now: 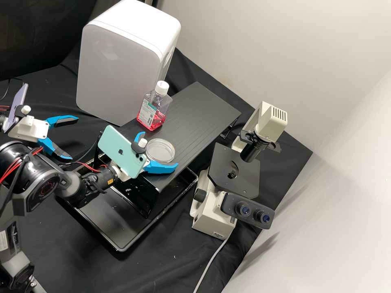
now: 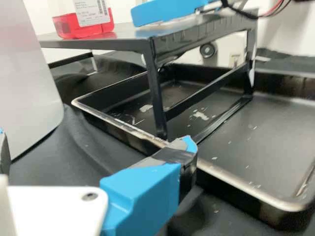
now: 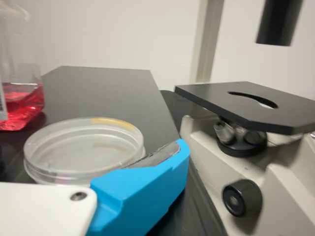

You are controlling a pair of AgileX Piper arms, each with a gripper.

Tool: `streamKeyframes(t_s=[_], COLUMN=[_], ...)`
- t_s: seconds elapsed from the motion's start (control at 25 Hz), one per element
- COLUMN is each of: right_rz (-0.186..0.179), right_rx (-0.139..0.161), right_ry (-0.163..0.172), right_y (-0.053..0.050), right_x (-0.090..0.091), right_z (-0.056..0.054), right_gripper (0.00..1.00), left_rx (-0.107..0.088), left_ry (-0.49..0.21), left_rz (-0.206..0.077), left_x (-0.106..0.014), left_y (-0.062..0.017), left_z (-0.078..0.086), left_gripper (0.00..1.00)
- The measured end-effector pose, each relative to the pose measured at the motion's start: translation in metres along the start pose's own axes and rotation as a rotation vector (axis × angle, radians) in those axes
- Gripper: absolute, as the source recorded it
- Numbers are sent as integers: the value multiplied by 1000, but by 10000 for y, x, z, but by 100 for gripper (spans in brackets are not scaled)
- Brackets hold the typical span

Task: Place the lid on the petri dish

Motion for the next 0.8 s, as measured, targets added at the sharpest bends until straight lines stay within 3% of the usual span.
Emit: streamKeyframes(t_s=[0.12,0.24,0.48,0.8], right_rz=[73,113,116,120], right_rx=[-13,-24,30,67], right_ry=[-12,19,46,82], right_y=[14,58,119,176], right_x=[-47,-79,-179,-237], right_z=[-24,-79,-78,-120], right_gripper=[100,100,100,100], left_rx=[31,50,55,55], left_ry=[27,18,11,11], left_rz=[11,26,25,25], left_x=[-46,-53,-55,-55], left_y=[26,63,63,63], left_z=[39,59,48,48], left_gripper=[100,100,100,100])
